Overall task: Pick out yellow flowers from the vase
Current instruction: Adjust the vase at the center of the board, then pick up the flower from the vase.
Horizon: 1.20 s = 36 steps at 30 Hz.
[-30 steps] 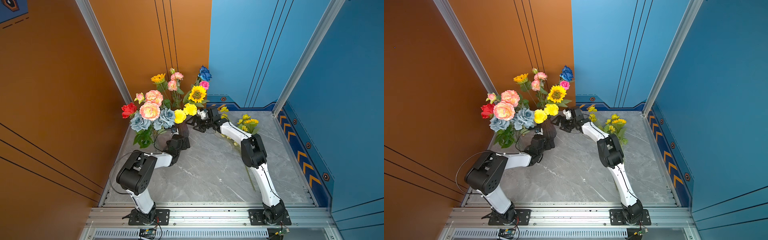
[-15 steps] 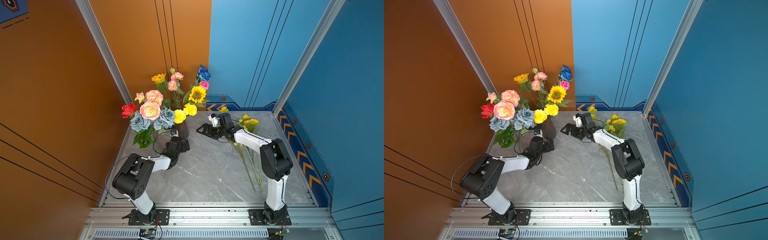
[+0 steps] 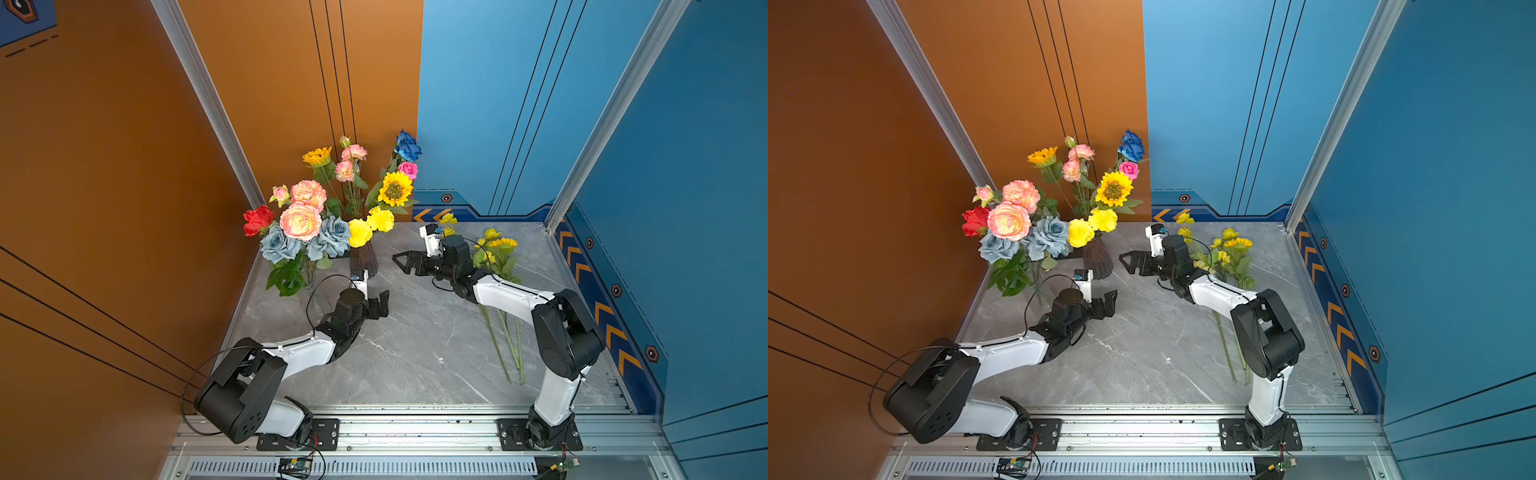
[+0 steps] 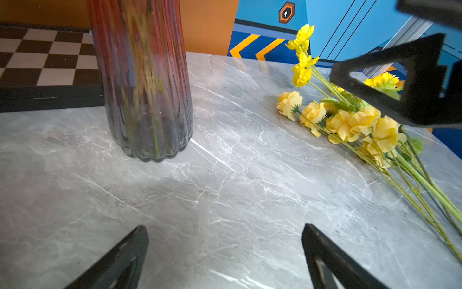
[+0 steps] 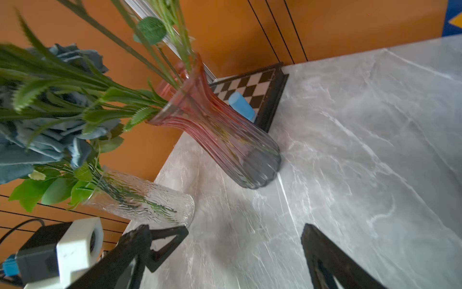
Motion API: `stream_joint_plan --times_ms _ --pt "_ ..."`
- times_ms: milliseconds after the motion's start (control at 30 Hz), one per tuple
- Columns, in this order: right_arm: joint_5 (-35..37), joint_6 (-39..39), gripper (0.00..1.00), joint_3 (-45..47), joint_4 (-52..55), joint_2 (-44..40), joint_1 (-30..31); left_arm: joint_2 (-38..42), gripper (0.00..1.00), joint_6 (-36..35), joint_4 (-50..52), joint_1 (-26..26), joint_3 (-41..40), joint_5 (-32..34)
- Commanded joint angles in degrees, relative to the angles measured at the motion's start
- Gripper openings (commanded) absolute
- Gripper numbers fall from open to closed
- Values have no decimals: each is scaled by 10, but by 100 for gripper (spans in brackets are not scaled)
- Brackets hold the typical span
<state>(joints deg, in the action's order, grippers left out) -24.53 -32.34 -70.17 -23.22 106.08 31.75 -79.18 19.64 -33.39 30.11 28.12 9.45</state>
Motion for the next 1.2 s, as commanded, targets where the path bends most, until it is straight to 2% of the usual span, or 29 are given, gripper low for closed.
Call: stream_joint_plan --times_ms 0,267,533,833,1167 --pt "30 8 93 -21 -93 29 18 36 98 -20 -28 7 -22 -22" --pt "80 16 87 -48 -160 55 52 81 98 -29 -33 4 -45 -8" --pt "112 28 73 -84 -148 60 70 95 98 -22 -33 -1 -55 9" --pt "127 8 60 -137 -155 94 80 101 98 -20 -33 -7 -58 15" --pt "149 5 52 -192 -147 123 81 104 98 -17 -33 -10 -61 15"
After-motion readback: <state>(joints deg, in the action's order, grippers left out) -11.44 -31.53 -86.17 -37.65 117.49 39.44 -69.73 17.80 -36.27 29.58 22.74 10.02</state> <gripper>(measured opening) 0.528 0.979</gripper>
